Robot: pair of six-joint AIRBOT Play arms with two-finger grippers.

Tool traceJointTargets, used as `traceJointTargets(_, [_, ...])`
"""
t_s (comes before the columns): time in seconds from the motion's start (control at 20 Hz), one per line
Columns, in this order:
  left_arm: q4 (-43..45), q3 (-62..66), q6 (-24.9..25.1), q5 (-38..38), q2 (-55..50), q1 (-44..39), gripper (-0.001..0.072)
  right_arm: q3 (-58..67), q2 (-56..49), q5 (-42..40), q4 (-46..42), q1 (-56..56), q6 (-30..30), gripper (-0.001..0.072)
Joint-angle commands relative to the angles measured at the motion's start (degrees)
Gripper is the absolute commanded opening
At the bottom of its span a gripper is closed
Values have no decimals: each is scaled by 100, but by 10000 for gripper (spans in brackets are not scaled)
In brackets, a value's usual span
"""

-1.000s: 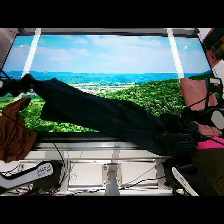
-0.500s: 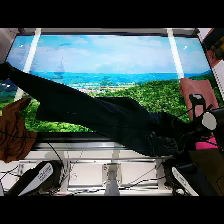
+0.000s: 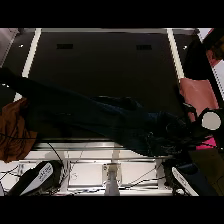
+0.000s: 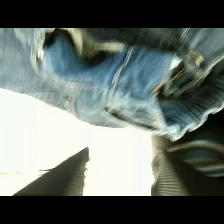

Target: Fold the clothes and pants, and hang the long-sleeved shirts on hangers.

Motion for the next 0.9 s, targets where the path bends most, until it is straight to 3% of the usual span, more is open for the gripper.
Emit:
traceJointTargets(0.0, [101,0,4,-48,7,4,32,-98,0,101,352,0,505,326])
traceJointTargets(0.2, [101,0,4,-50,7,4,32,-98,0,-520,-774,0,444,362])
traceJointTargets(0.3, [103,0,4,-48,7,7,32,-98,-50,-398,-890,-2,348,366])
traceJointTargets(0.4, [101,0,4,-48,7,4,32,-101,-192,-262,-949,-4,341,522])
traceJointTargets(0.55, [103,0,4,-48,7,4,32,-101,-605,-592,-1156,-535,315,522])
traceJointTargets(0.7, [101,0,4,-48,7,4,32,-101,-957,-785,-1639,-1698,-136,523])
traceJointTargets(0.85, [101,-4,4,-48,2,4,32,-109,-957,-1392,-1145,-3104,-385,523])
